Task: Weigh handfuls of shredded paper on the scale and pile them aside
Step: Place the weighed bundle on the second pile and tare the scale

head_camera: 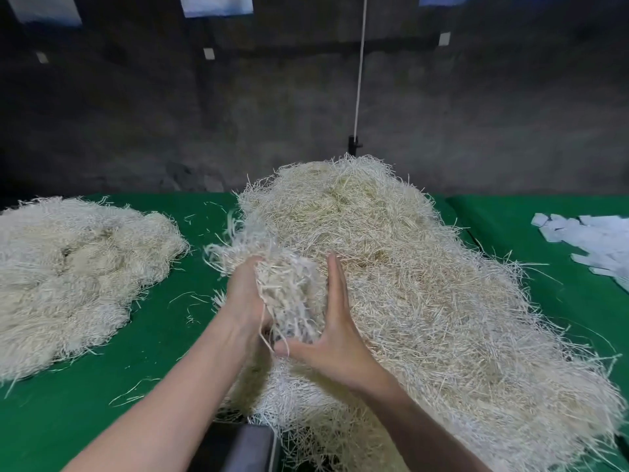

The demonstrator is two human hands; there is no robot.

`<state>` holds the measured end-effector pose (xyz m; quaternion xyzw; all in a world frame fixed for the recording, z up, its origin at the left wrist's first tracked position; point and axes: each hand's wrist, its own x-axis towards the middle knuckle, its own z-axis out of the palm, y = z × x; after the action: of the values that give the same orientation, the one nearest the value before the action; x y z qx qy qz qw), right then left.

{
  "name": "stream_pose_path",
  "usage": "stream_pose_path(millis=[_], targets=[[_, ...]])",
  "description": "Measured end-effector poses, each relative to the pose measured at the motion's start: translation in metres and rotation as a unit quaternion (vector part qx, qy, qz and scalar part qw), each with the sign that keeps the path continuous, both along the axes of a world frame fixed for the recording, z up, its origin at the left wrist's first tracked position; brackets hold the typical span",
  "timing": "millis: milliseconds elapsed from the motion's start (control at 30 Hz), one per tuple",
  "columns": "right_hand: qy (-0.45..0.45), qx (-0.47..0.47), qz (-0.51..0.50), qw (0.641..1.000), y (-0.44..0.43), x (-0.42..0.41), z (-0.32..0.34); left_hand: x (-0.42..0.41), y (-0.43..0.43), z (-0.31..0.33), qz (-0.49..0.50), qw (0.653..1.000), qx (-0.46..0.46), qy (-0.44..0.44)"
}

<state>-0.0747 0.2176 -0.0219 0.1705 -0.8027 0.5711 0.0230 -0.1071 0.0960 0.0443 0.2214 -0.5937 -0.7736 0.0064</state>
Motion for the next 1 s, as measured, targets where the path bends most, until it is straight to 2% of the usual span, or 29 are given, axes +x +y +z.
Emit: stream_pose_path(millis=[100,167,267,333,400,467,533,600,633,733,800,867,900,933,967,1000], targets=[[-0.006,-0.102,-0.064,0.993,-0.017,-0.001,0.011,0.020,0.024,-0.012,-0.028,0.999,-0.011,-0.028],[-0.011,-0.152,-0.106,0.983,-0.020,-0.011,0.024,0.027,0.032,-0.024,-0.063,0.998,-0.027,-0.007],[-0.014,-0.128,-0.101,0.987,-0.020,-0.021,0.034,0.027,0.021,-0.030,-0.070,0.981,-0.178,0.019],[-0.035,-0.109,-0.094,0.989,-0.022,-0.024,0.042,0.031,0.010,-0.017,-0.080,0.964,-0.241,0.078],[-0.018,-0.092,-0.106,0.990,-0.026,-0.029,0.059,0.039,-0.010,0.001,-0.095,0.968,-0.153,0.177],[-0.005,-0.109,-0.119,0.987,-0.033,-0.033,0.085,0.046,-0.031,0.014,-0.097,0.969,-0.053,0.221],[0.013,-0.144,-0.122,0.982,-0.051,-0.034,0.102,0.054,-0.049,0.021,-0.103,0.956,-0.101,0.255],[0.008,-0.125,-0.094,0.988,-0.079,-0.029,0.109,0.055,-0.062,0.019,-0.099,0.957,-0.132,0.239],[-0.009,-0.120,-0.059,0.991,-0.094,-0.026,0.108,0.055,-0.065,0.018,-0.098,0.964,-0.106,0.224],[-0.075,-0.197,0.046,0.976,-0.118,-0.016,0.091,0.046,-0.078,0.008,-0.009,0.982,-0.081,0.169],[-0.079,-0.218,0.046,0.972,-0.114,-0.010,0.067,0.038,-0.088,0.000,0.019,0.987,-0.108,0.114],[-0.046,-0.158,0.036,0.986,-0.097,-0.003,0.036,0.031,-0.098,-0.008,0.034,0.993,-0.102,0.058],[-0.027,-0.074,0.031,0.996,-0.080,-0.001,0.018,0.029,-0.101,-0.010,0.040,0.993,-0.097,0.051],[0.003,0.063,0.023,0.998,-0.059,-0.002,0.000,0.027,-0.106,-0.009,0.048,0.993,-0.095,0.051],[0.031,0.231,0.015,0.972,-0.031,-0.008,-0.019,0.026,-0.110,-0.008,0.054,0.993,-0.093,0.053],[0.044,0.395,0.006,0.918,0.002,-0.017,-0.036,0.025,-0.114,-0.008,0.057,0.993,-0.087,0.057]])
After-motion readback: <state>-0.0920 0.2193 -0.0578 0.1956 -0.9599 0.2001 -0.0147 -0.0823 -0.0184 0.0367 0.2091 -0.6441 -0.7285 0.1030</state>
